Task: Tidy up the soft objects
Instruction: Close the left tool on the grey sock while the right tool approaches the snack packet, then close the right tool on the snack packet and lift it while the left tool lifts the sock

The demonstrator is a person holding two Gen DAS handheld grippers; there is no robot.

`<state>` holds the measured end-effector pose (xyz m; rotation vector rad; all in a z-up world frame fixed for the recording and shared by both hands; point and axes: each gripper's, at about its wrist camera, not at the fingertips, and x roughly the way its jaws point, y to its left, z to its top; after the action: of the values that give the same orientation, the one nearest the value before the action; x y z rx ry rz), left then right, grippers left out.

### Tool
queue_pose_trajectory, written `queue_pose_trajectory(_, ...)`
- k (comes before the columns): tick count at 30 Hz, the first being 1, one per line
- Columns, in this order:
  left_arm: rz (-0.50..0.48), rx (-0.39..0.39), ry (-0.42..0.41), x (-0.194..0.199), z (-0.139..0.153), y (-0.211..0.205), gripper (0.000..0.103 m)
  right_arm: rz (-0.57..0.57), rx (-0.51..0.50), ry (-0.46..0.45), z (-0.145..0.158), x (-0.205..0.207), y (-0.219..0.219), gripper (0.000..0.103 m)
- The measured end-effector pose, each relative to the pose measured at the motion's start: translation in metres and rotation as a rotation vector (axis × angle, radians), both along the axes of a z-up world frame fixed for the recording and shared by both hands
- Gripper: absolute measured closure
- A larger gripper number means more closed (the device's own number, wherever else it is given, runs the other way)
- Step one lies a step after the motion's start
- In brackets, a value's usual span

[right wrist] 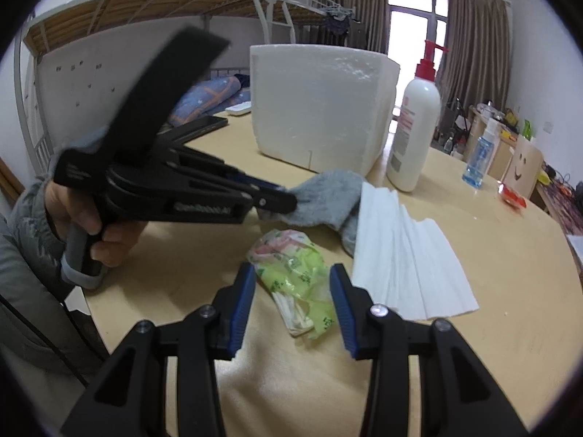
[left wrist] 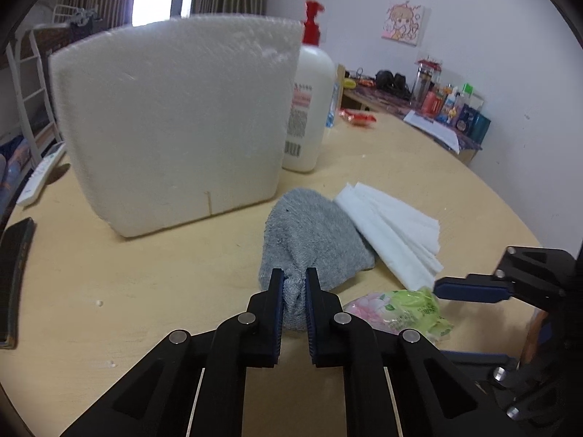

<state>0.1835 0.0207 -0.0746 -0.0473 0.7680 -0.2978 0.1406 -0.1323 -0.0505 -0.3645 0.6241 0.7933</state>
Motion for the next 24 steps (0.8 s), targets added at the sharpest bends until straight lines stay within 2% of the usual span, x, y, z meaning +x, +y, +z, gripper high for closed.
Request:
queue_pose_trajectory(2,0.009,-0.007,-0.013,-0.003,0.003,0.006,0.092,0.005,-0.011,0.0,-0.001,0.002,0.003,0.056)
queue_pose_trajectory(4,0.02,-0.012,-0.015,-0.004,0.003,0.011,0.091,0.012,-0.03,0.008,-0.004,0.005,0.007,0.043)
queue_pose_trajectory(5,0.026,-0.014,-0.016,-0.005,0.003,0.014,0.092,0.014,-0.039,0.009,-0.006,0.007,0.009,0.041)
queue_pose_trajectory(15,0.051,-0.052,-0.039,-0.018,0.008,0.03,0.092,0.011,-0.134,0.037,-0.015,0.015,0.03,0.041)
queue_pose_trajectory(17,0.059,-0.055,-0.043,-0.019,0.009,0.033,0.092,0.008,-0.153,0.048,-0.019,0.016,0.033,0.044)
queue_pose_trajectory(19,0.064,-0.059,-0.045,-0.02,0.009,0.033,0.092,0.013,-0.152,0.053,-0.019,0.014,0.034,0.06)
queue_pose_trajectory(21,0.063,-0.064,-0.048,-0.022,0.009,0.034,0.092,0.009,-0.133,0.055,-0.017,0.014,0.032,0.067)
queue_pose_trajectory(24,0.072,-0.07,-0.057,-0.023,0.011,0.035,0.092,0.0,-0.111,0.065,-0.015,0.015,0.03,0.073)
